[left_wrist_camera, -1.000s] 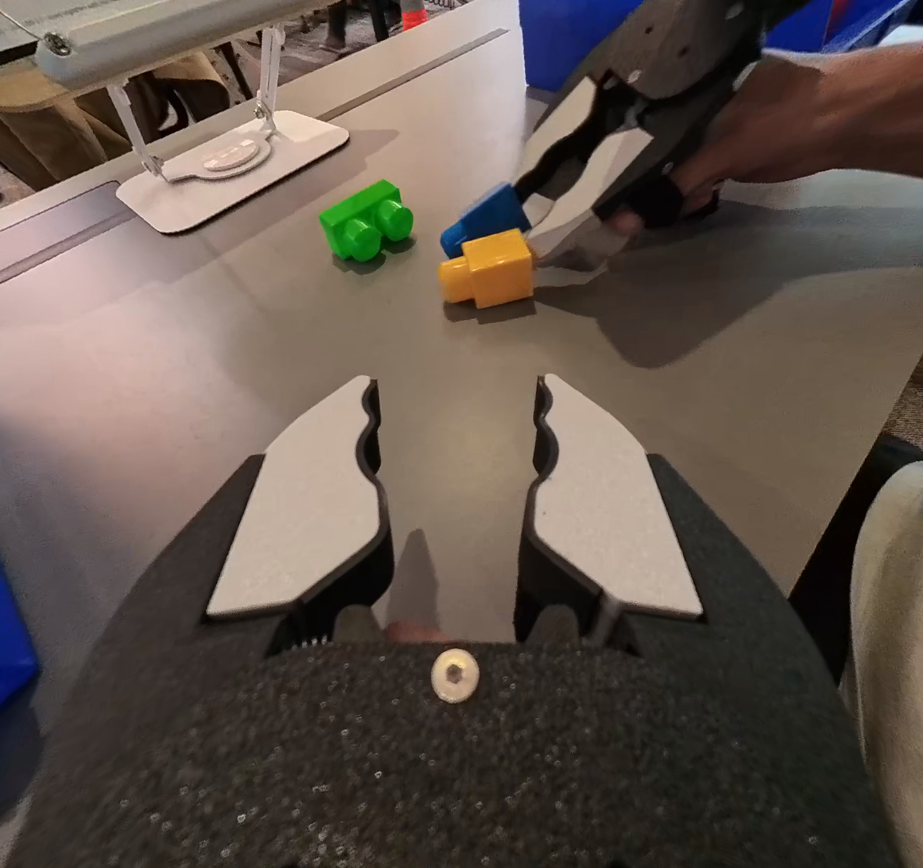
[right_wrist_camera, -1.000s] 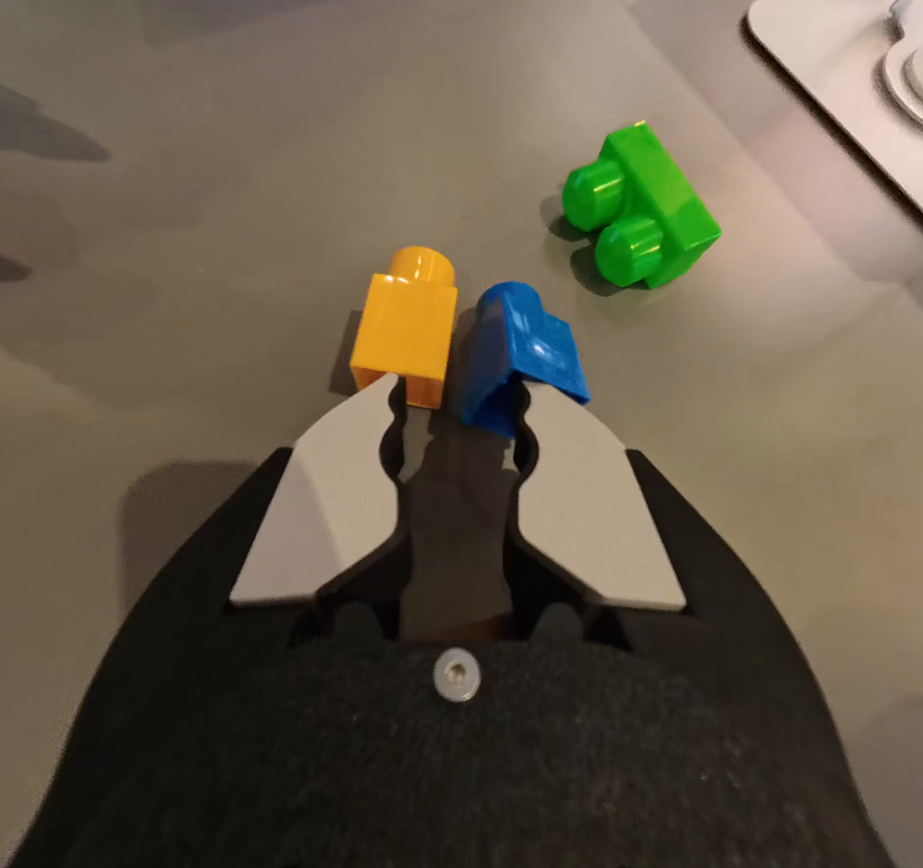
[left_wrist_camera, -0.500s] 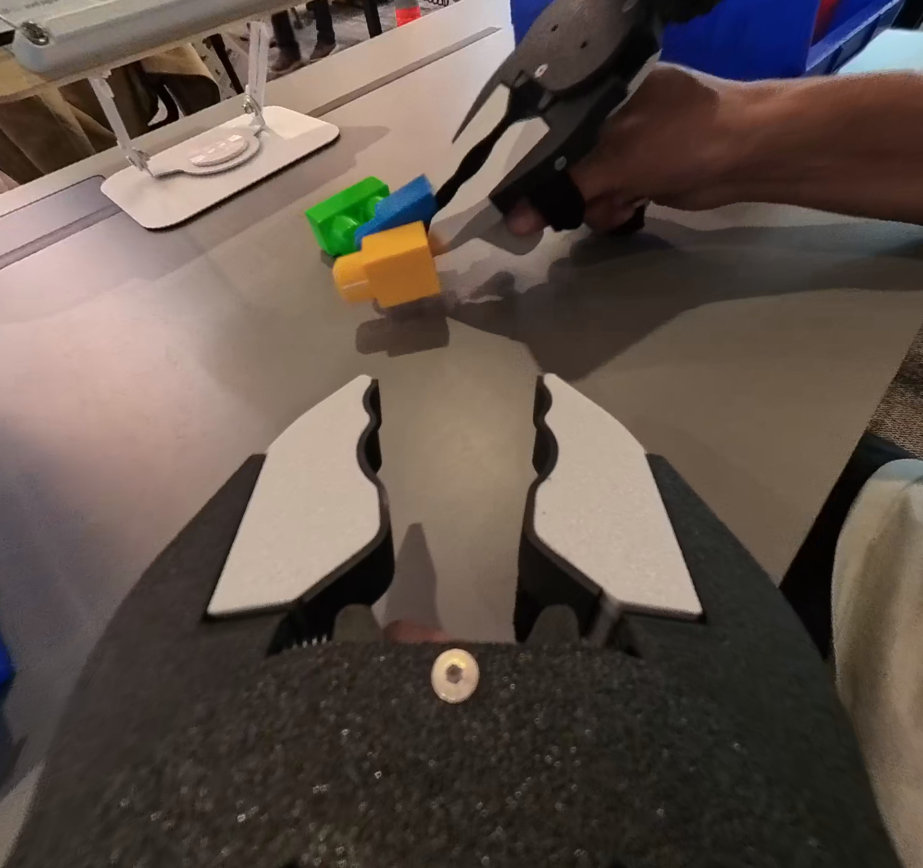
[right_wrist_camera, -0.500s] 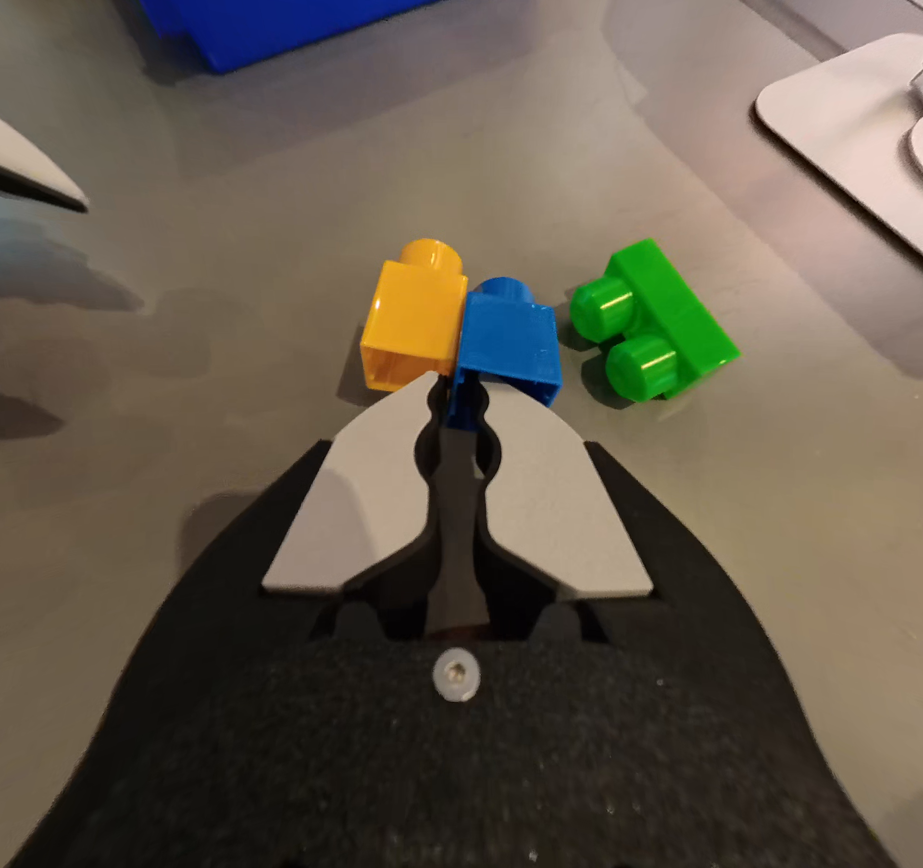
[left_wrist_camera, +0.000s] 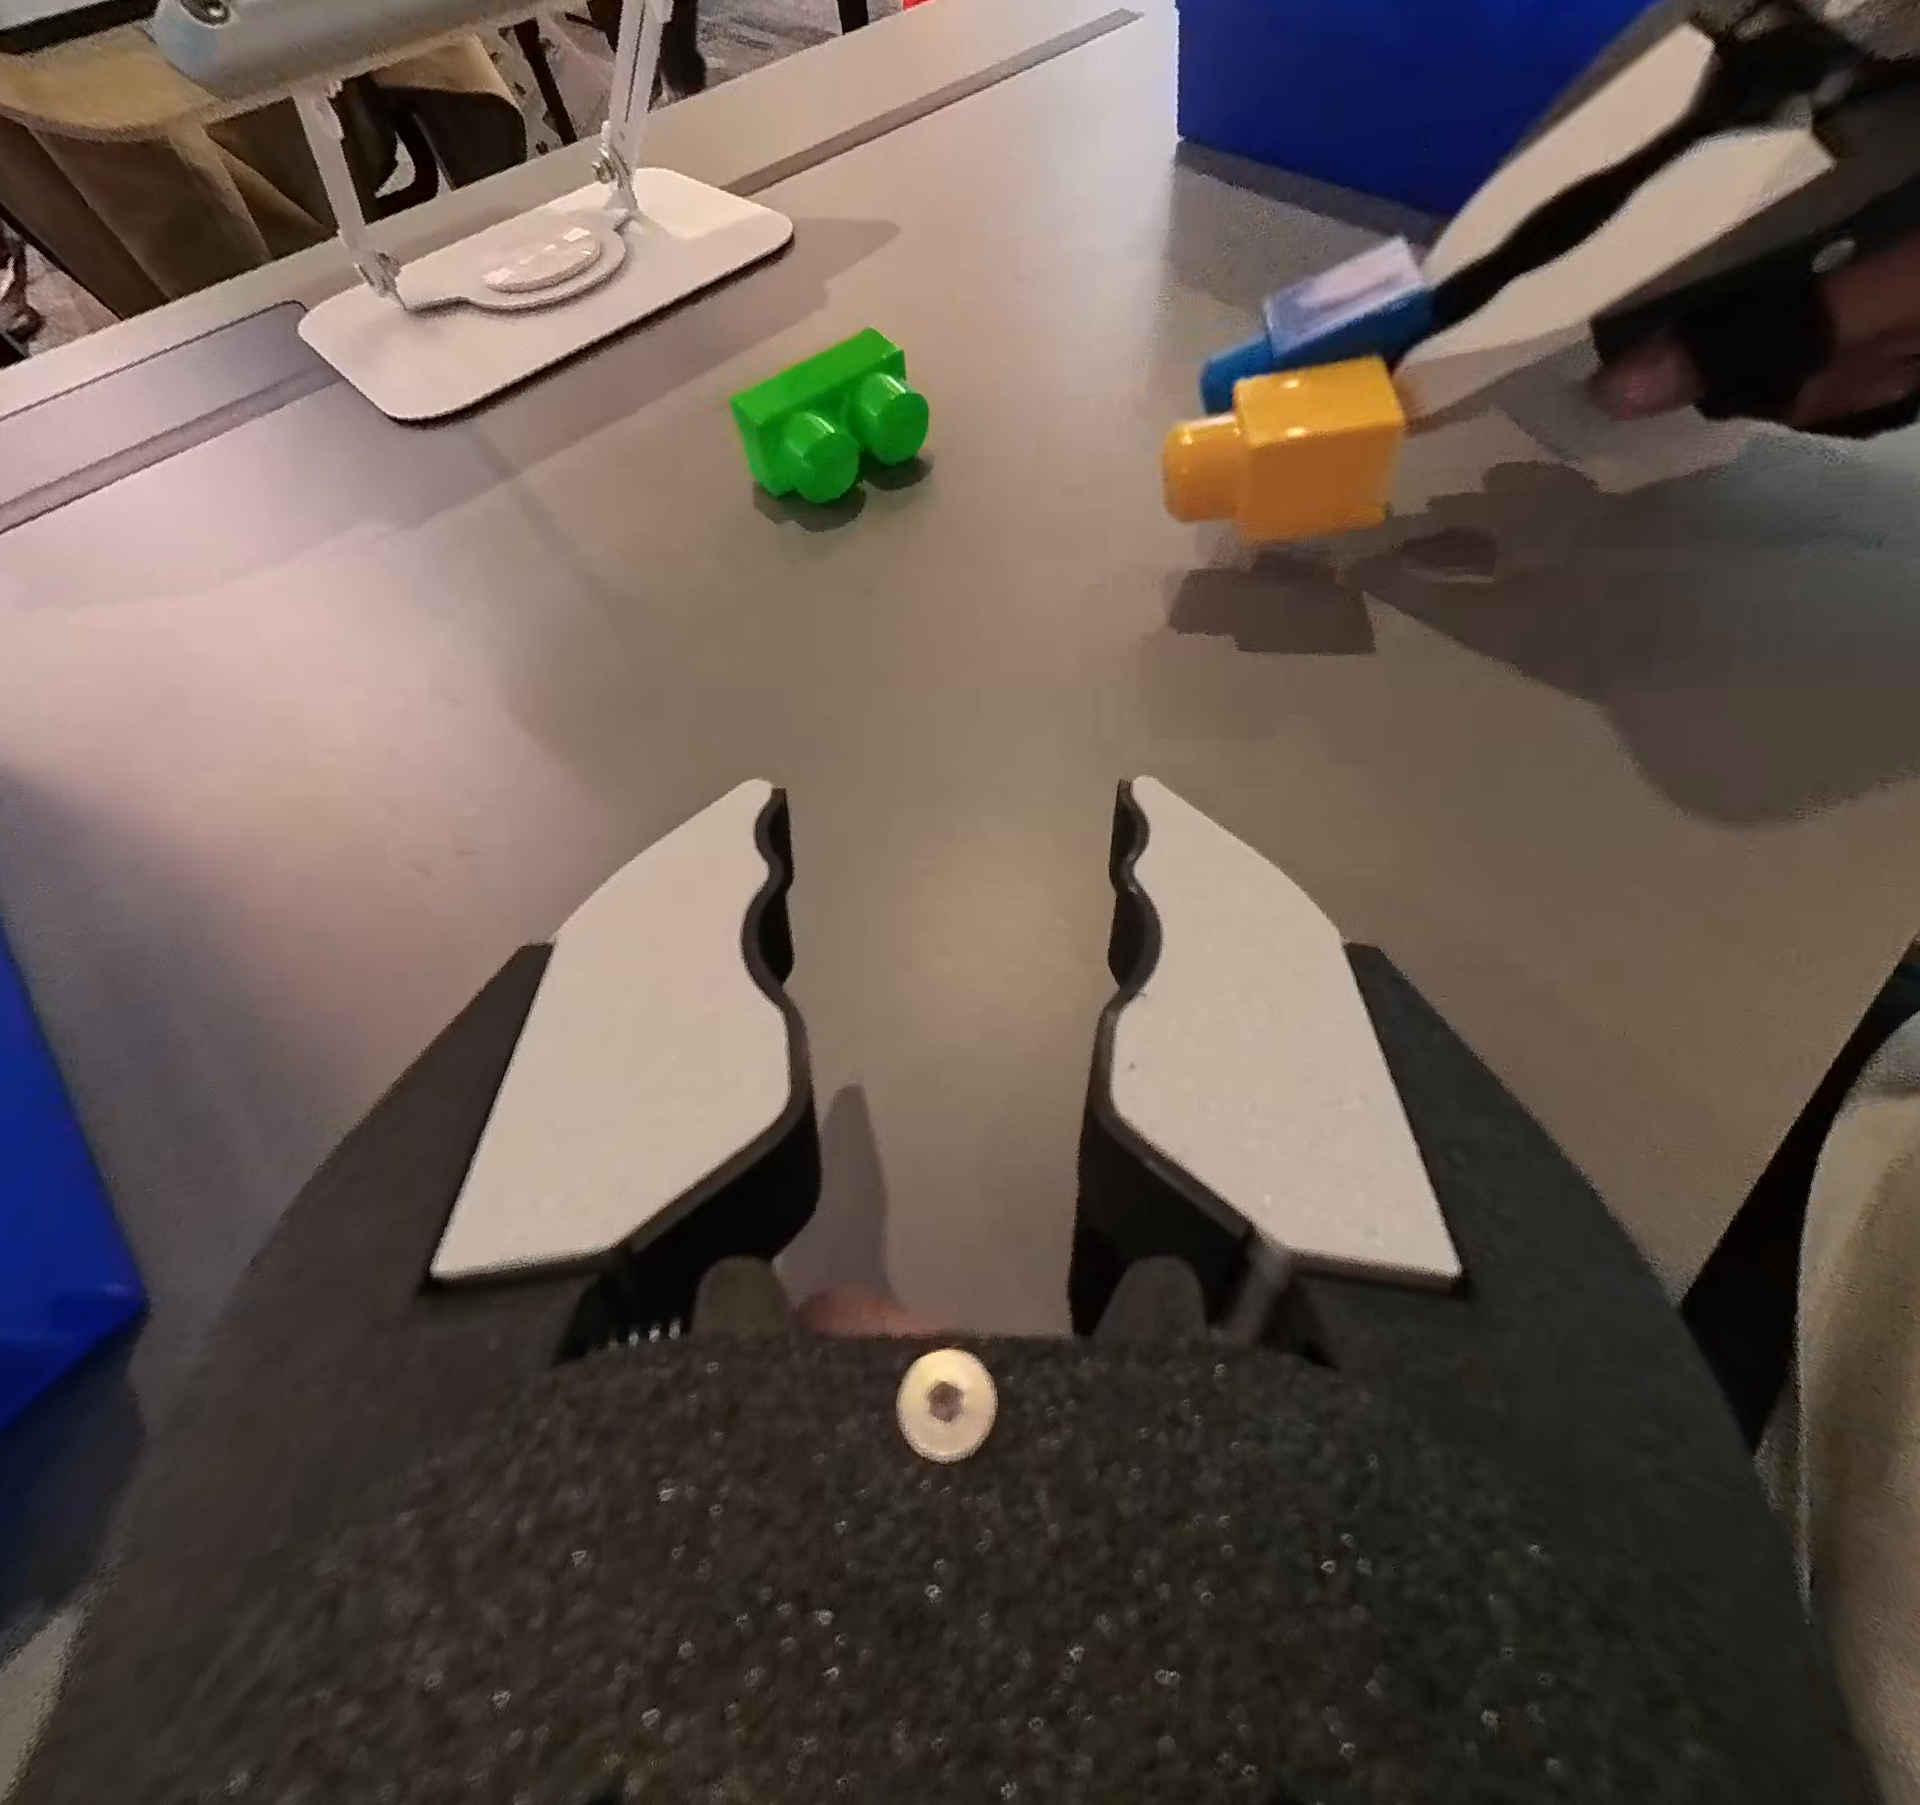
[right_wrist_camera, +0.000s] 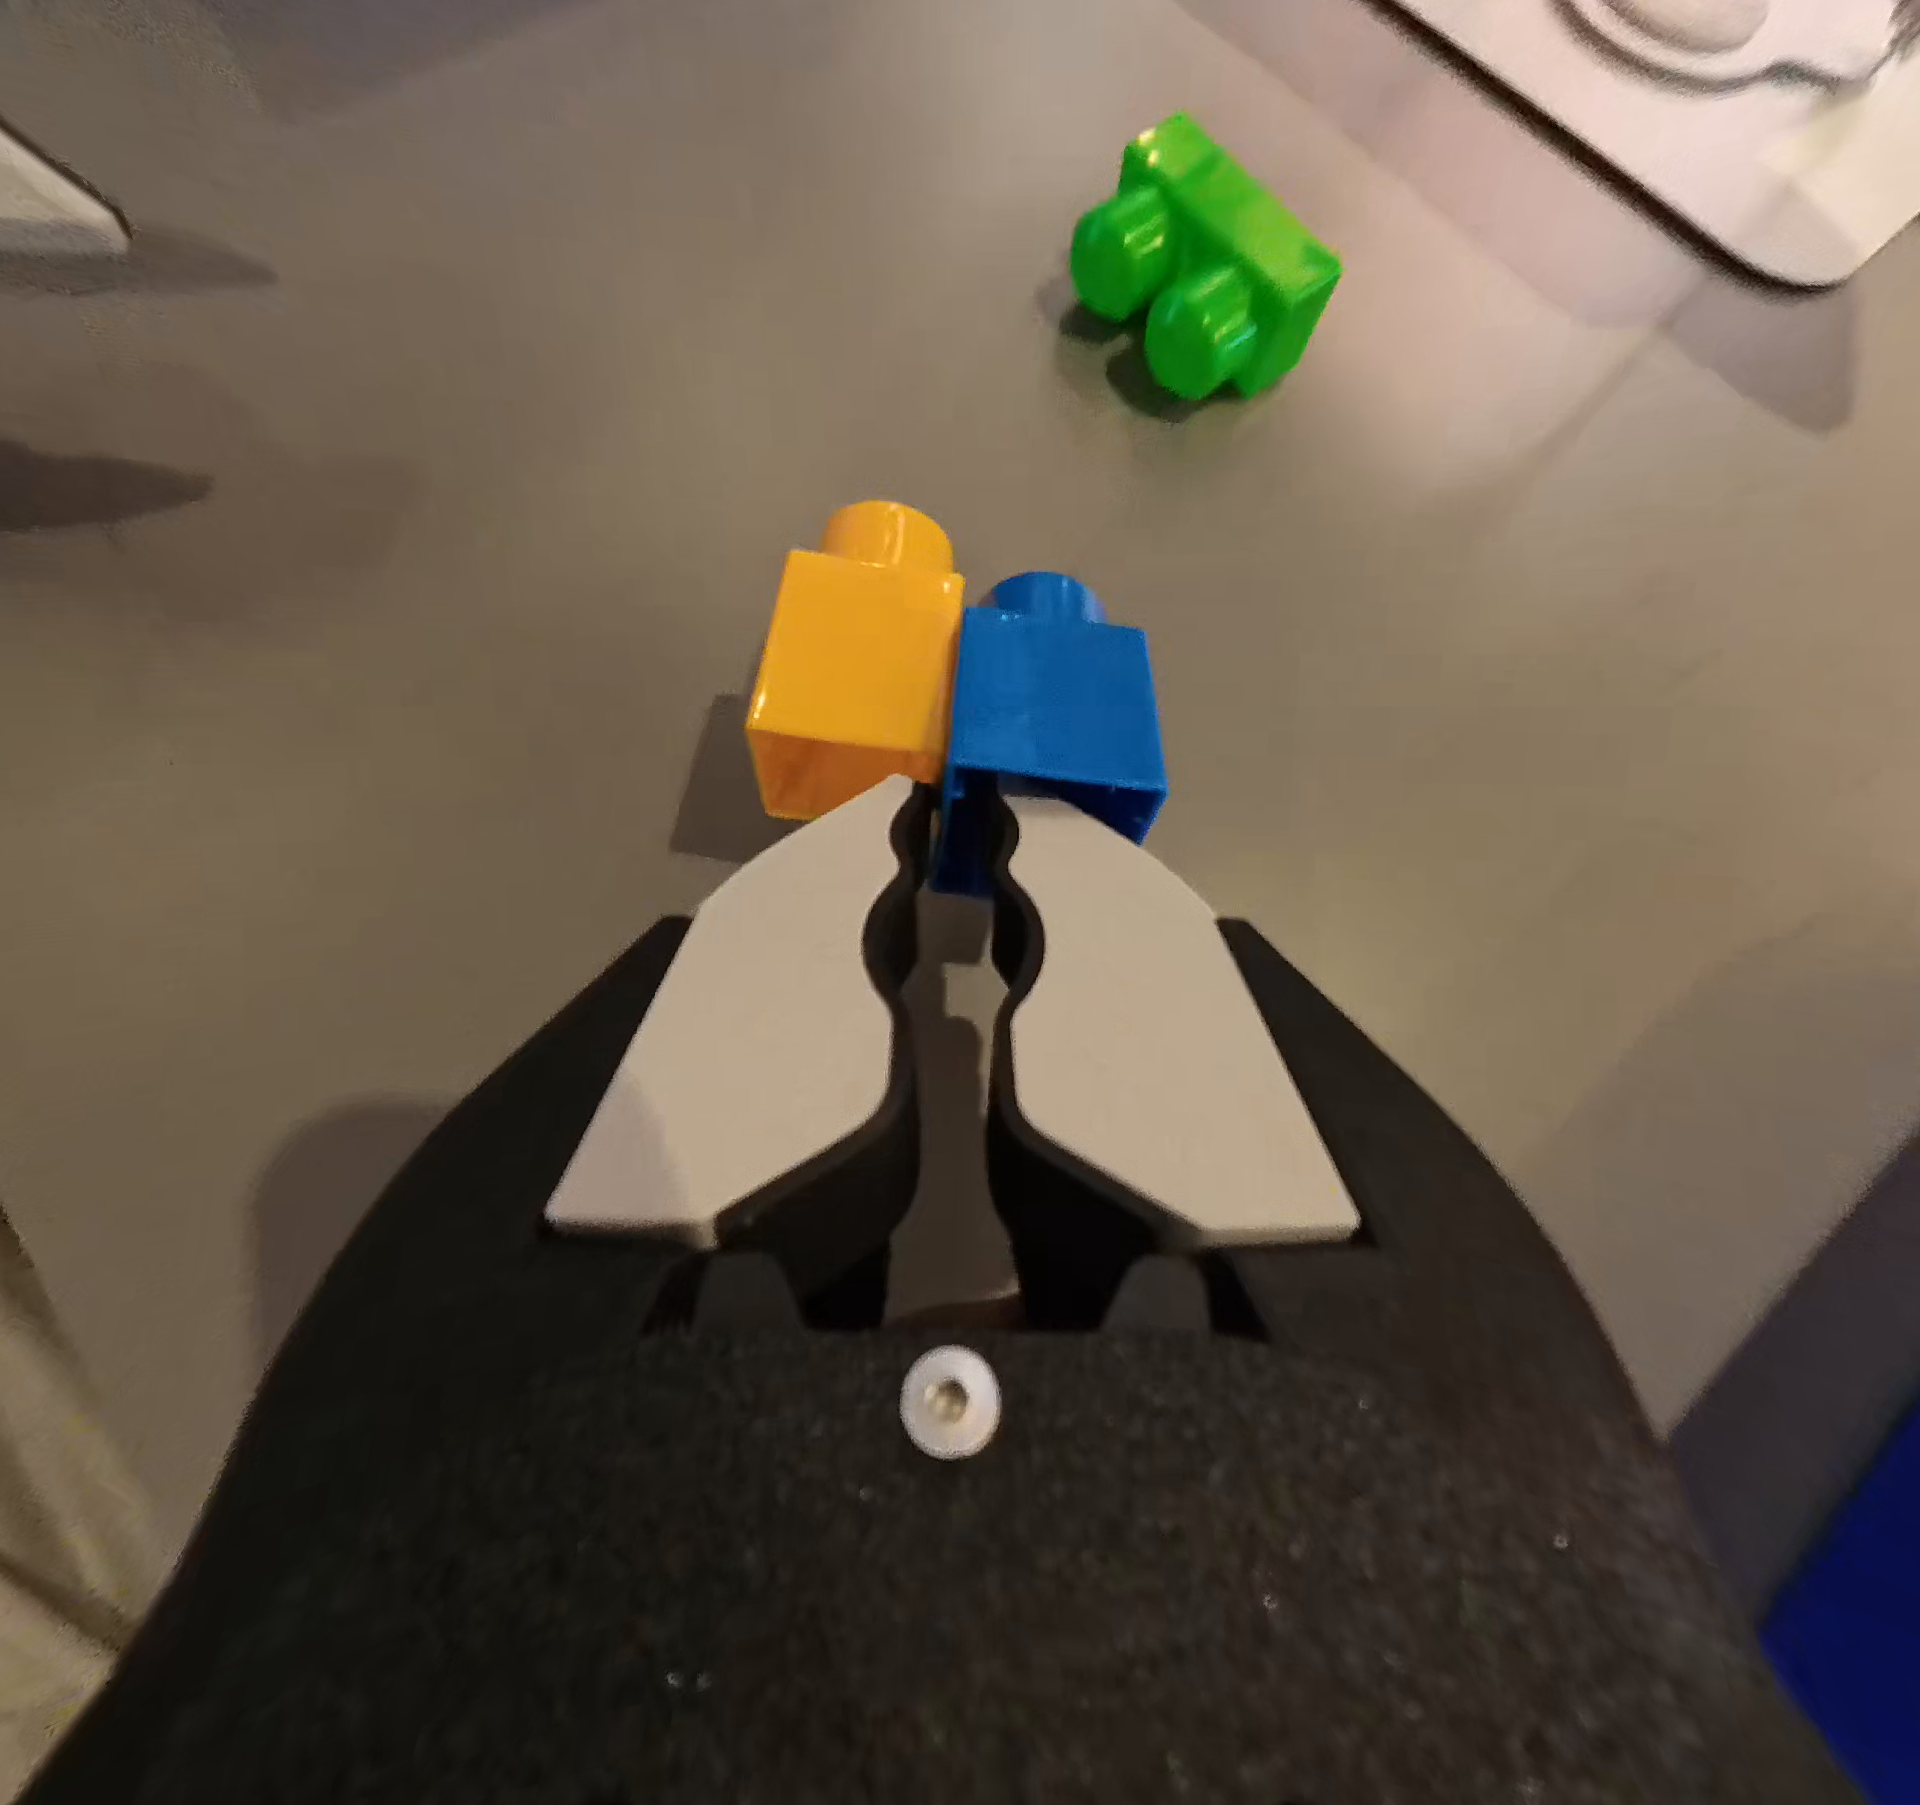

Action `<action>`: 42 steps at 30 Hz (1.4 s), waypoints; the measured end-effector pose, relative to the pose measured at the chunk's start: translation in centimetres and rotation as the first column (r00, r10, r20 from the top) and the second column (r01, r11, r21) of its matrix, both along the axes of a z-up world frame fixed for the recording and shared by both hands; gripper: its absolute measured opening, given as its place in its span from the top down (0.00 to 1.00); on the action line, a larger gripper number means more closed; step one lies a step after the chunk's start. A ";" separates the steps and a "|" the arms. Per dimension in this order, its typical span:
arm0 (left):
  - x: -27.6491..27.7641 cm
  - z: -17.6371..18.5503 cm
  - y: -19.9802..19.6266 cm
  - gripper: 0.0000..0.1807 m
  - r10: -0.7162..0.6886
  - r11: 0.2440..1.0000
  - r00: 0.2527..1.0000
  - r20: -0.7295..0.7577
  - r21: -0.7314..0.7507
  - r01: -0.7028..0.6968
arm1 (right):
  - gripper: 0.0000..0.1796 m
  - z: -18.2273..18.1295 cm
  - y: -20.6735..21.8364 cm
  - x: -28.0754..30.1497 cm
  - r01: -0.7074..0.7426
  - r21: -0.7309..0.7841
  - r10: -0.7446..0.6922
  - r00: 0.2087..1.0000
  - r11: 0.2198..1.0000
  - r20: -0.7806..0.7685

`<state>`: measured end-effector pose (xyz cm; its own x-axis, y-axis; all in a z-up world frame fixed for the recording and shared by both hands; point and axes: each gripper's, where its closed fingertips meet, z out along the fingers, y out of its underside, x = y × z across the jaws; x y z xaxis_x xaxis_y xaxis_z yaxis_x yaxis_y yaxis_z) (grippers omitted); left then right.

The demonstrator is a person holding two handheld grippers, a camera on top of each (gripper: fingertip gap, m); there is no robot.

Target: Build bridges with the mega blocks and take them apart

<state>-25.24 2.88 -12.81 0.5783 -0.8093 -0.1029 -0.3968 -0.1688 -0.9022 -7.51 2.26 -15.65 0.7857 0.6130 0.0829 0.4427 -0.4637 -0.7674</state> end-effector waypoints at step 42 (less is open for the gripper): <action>-1.7 -1.3 1.1 0.68 0.063 0.998 0.996 -0.068 -0.015 -0.064 | 0.75 -1.5 2.4 -13.0 -0.036 -0.286 -0.059 0.946 0.958 -0.320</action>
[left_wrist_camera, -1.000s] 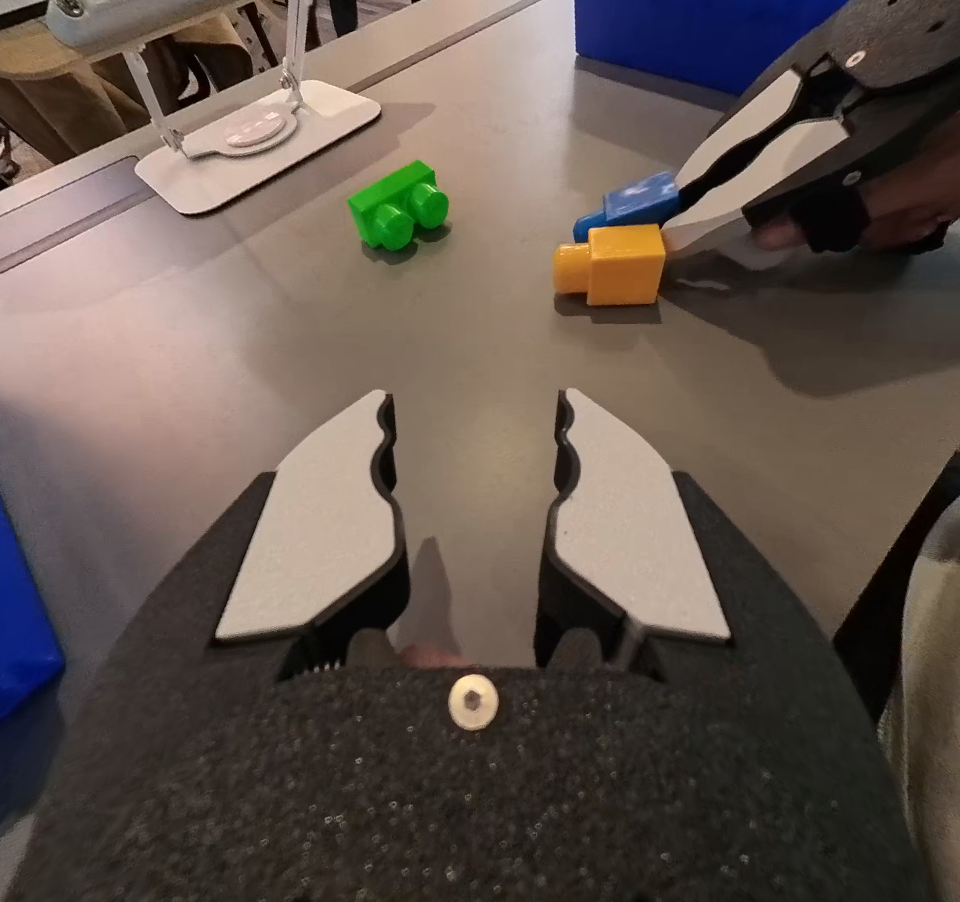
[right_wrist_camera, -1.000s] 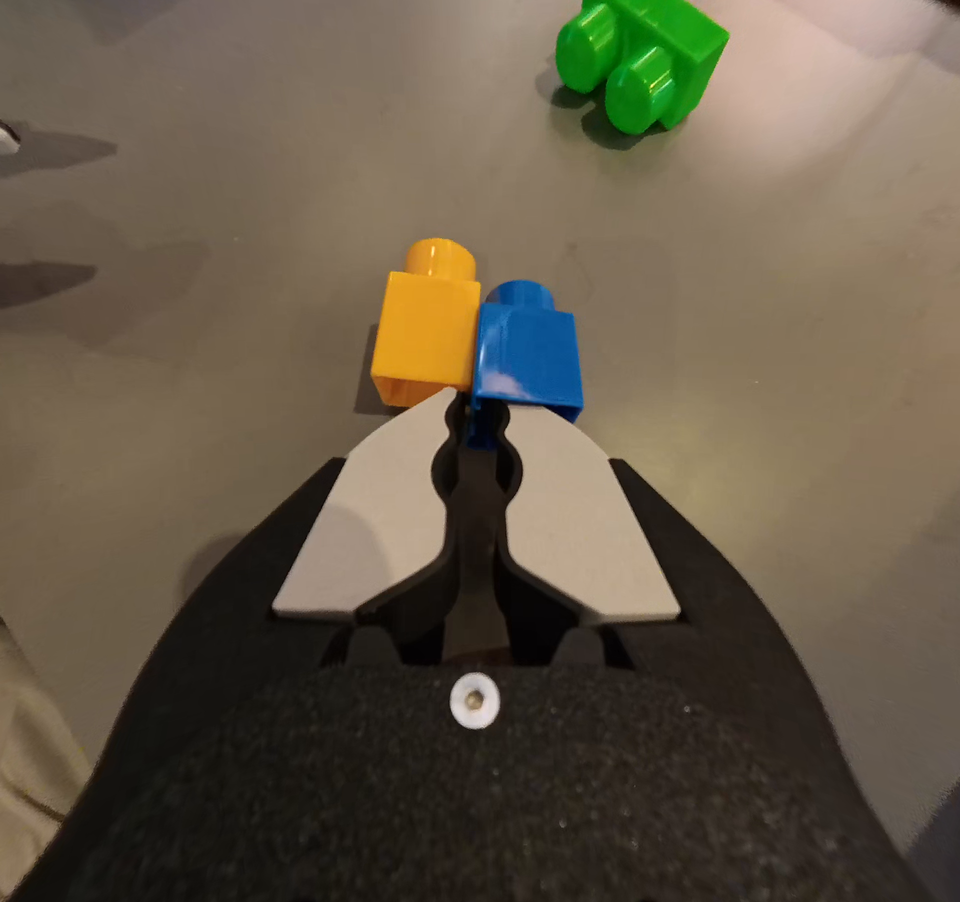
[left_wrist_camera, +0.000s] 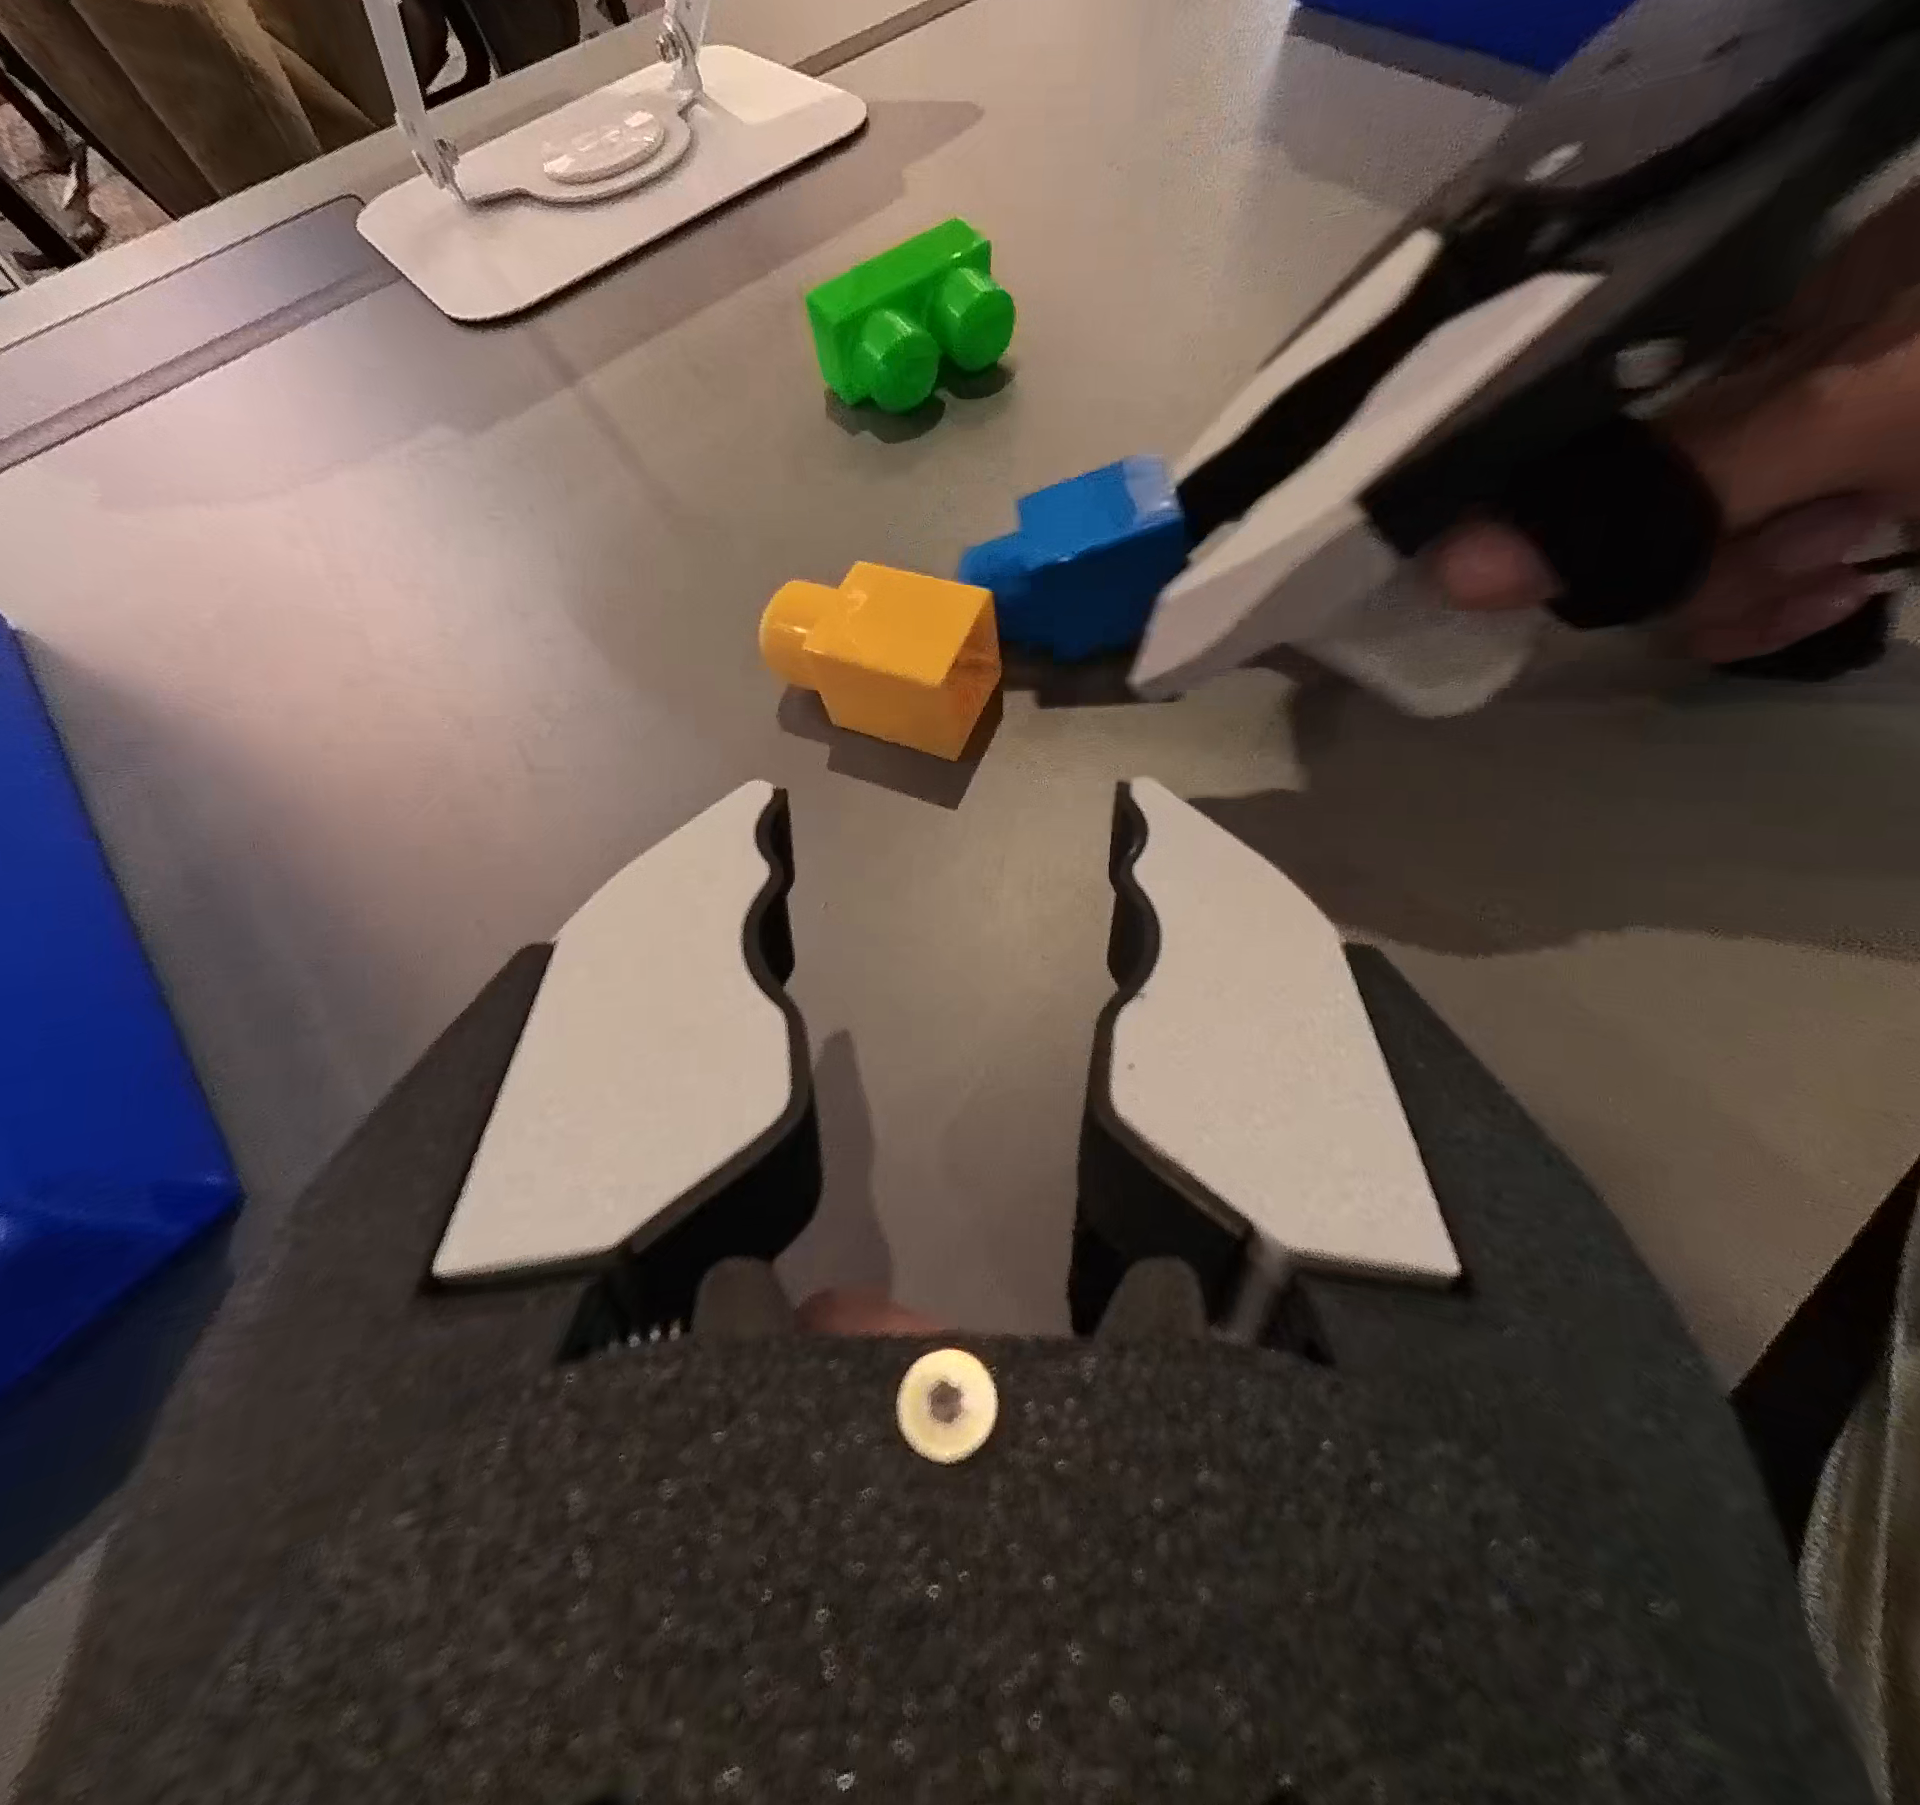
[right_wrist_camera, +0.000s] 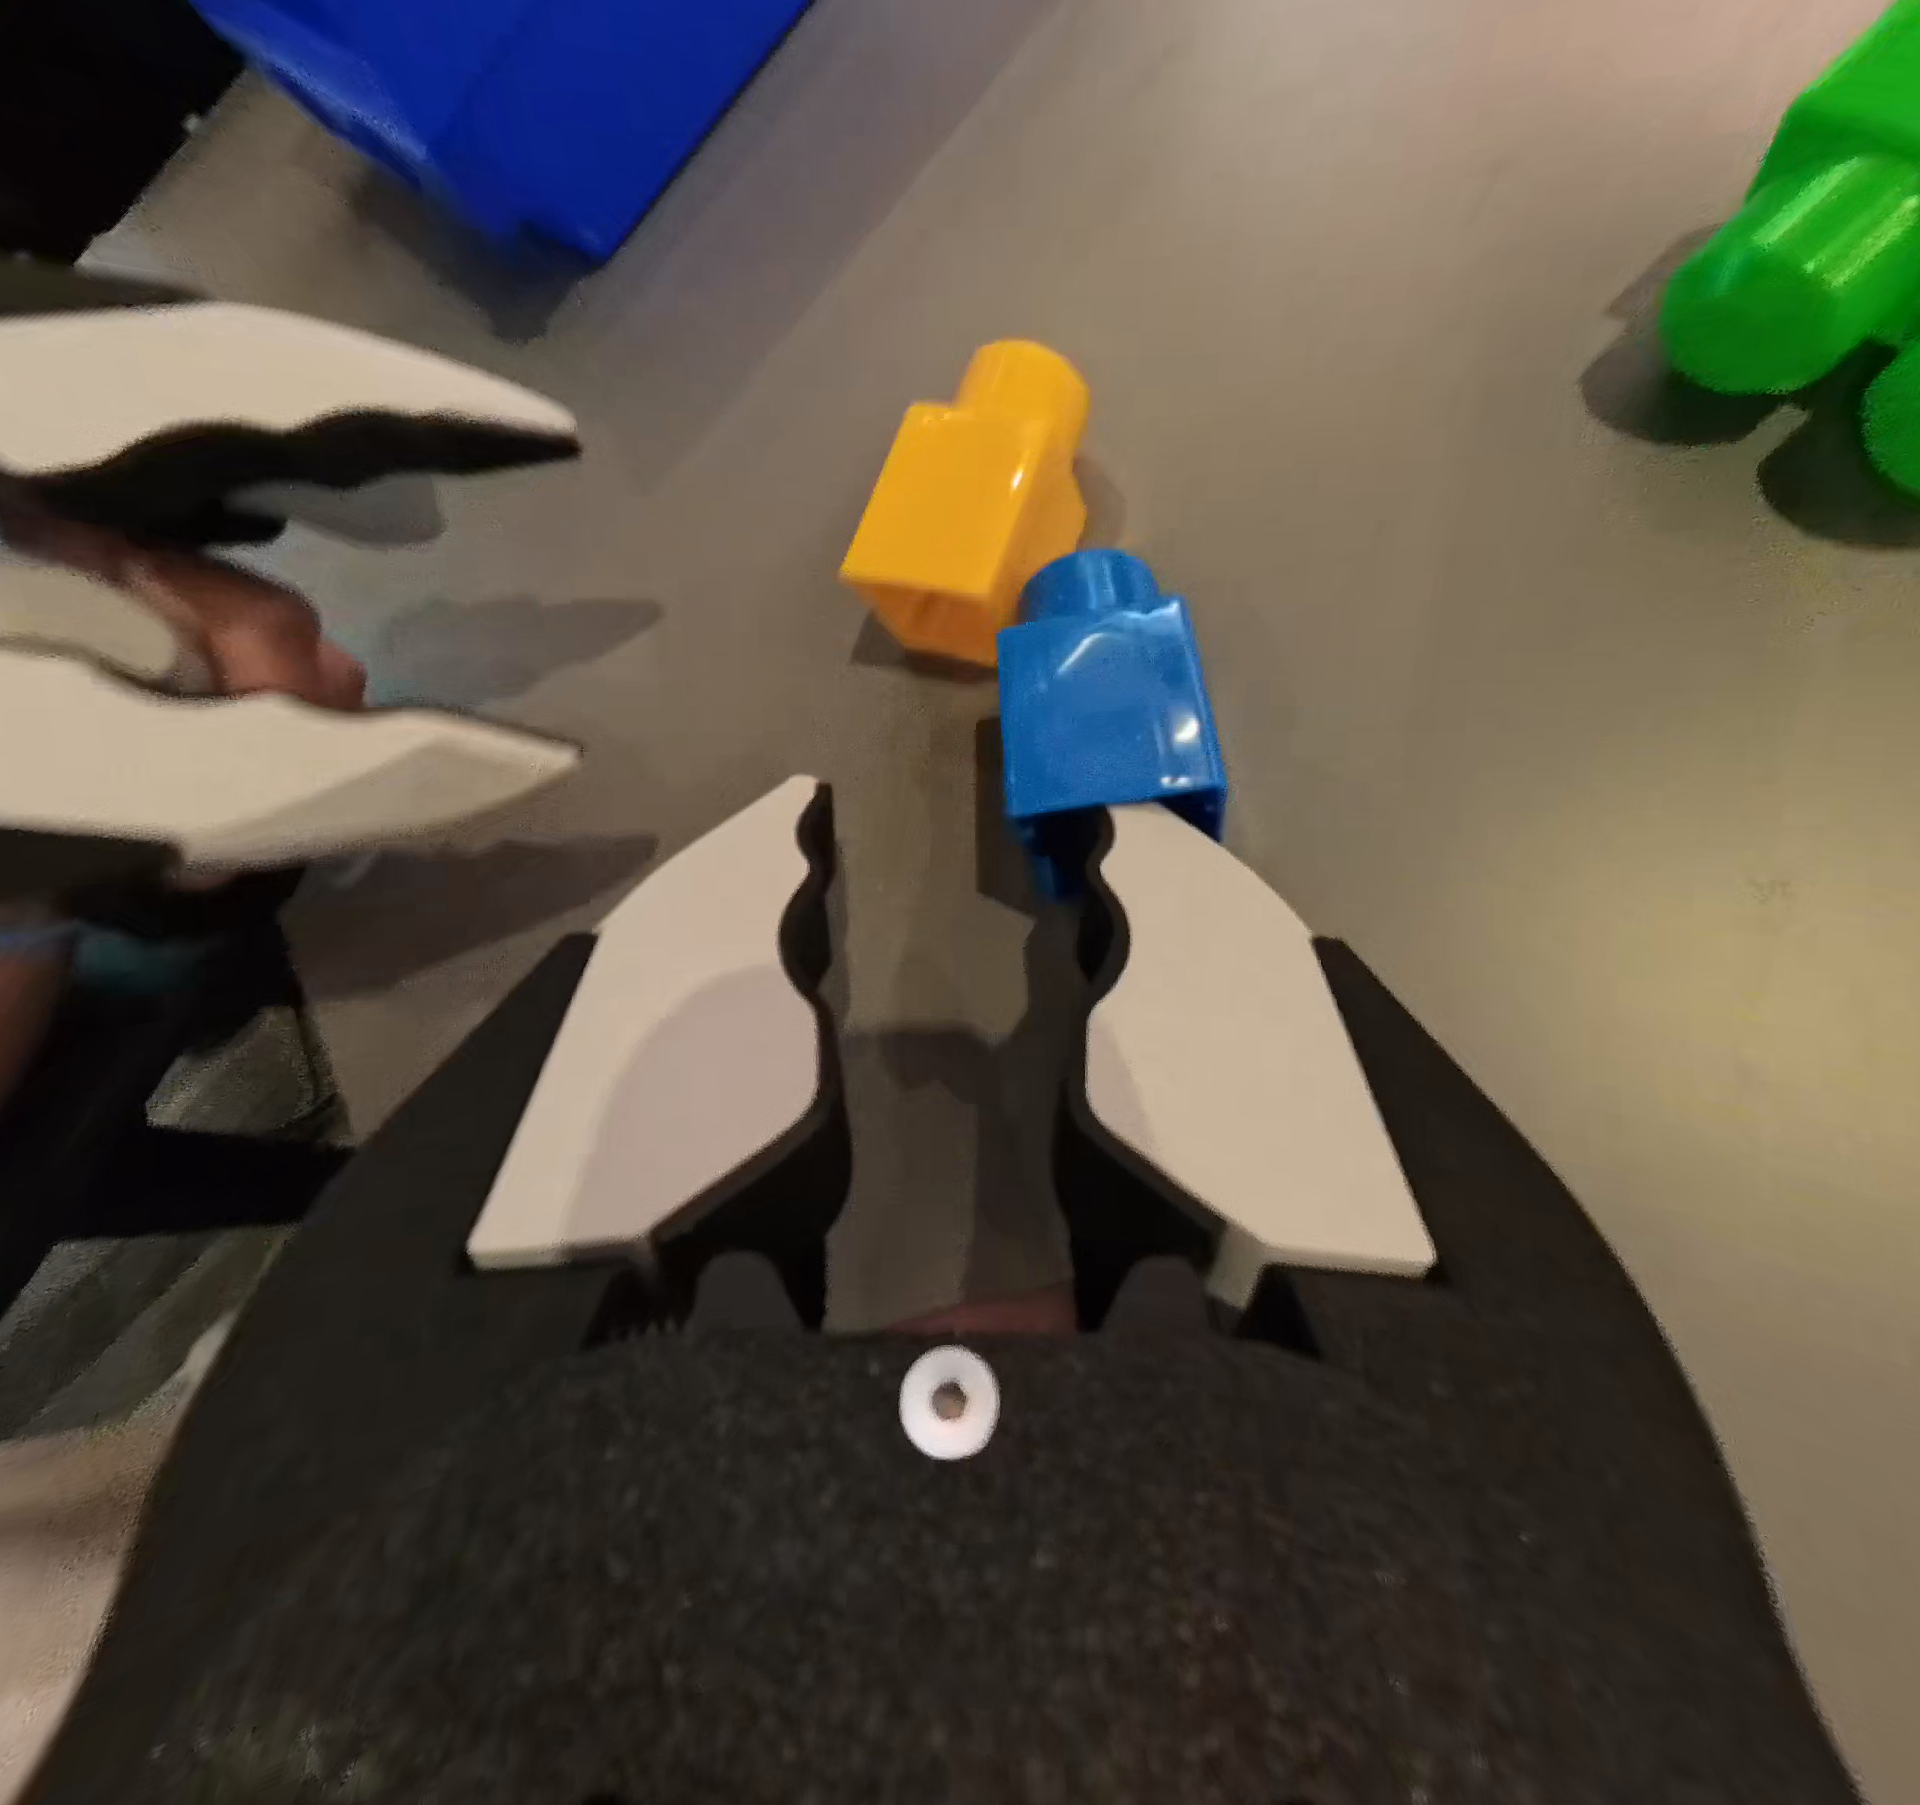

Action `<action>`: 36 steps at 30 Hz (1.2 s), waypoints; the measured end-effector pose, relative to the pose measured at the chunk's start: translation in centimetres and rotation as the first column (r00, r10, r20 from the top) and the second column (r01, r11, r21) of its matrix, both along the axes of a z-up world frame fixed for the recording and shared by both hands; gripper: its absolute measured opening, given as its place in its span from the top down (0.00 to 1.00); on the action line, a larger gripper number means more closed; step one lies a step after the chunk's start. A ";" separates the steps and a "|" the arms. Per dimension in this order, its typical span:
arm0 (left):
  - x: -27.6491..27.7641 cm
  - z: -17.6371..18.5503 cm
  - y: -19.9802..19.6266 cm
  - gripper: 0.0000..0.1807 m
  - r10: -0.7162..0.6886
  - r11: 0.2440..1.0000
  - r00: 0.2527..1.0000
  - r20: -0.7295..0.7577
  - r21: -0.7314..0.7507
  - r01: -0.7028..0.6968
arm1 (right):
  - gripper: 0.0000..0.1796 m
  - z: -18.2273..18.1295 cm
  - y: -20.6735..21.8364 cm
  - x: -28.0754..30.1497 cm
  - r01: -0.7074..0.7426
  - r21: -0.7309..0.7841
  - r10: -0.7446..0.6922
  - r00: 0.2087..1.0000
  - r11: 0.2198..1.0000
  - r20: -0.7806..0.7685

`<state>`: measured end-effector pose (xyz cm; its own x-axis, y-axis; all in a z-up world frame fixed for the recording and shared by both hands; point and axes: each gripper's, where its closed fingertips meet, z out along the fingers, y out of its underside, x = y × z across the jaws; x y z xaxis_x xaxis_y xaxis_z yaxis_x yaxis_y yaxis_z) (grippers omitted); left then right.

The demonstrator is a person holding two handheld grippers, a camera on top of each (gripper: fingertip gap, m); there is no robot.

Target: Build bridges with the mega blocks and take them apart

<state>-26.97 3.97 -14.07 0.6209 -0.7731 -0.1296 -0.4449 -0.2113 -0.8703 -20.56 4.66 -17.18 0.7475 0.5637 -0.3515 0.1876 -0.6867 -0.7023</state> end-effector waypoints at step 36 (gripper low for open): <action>1.5 -1.0 -1.7 0.68 -0.079 0.997 0.993 -0.084 0.018 0.081 | 0.66 3.7 -5.8 8.3 -0.091 0.178 0.079 0.994 0.980 0.074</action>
